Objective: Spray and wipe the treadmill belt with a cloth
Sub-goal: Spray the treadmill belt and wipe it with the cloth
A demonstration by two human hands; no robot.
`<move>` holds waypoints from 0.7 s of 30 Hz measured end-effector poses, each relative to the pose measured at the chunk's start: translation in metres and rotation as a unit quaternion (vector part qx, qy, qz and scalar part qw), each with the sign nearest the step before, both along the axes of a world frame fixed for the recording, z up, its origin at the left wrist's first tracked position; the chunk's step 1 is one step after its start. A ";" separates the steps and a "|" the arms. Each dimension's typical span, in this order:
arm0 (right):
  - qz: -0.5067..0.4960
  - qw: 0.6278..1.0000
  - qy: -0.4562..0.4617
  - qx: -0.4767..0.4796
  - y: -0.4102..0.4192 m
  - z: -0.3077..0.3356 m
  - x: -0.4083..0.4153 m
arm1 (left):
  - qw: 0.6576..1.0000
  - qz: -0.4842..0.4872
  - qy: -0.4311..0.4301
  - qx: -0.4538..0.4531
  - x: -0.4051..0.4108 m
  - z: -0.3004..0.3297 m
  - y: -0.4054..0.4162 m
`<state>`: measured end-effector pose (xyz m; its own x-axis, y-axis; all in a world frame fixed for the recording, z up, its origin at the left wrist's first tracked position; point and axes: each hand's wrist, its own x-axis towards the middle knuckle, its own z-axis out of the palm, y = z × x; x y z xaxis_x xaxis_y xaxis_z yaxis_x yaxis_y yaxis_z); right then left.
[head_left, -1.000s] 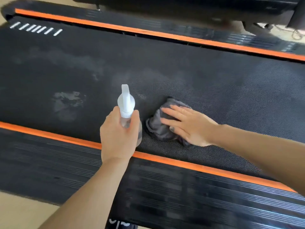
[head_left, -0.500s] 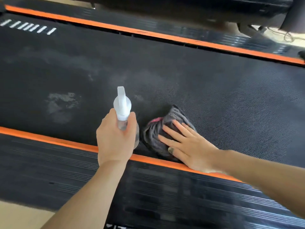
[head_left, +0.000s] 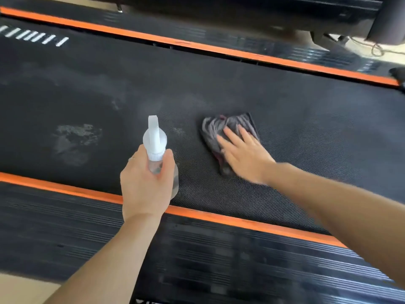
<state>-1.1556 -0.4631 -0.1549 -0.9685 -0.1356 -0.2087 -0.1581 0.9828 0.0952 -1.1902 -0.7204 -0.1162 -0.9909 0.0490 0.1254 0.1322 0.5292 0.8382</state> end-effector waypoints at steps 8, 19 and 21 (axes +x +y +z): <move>0.047 0.997 -0.064 -0.017 0.022 0.025 0.092 | 1.000 -0.010 0.006 0.010 0.000 0.001 0.001; -0.031 0.997 -0.043 -0.058 -0.012 0.013 0.053 | 1.000 -0.003 -0.001 0.006 0.001 0.004 0.001; 0.053 0.996 -0.064 -0.040 -0.032 0.020 0.094 | 1.000 -0.004 -0.008 0.007 0.001 0.004 0.002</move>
<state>-1.0617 -0.4951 -0.1351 -0.9140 -0.2567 -0.3143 -0.2671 0.9636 -0.0104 -1.1889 -0.7184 -0.1122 -0.9923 0.0544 0.1108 0.1230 0.5164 0.8475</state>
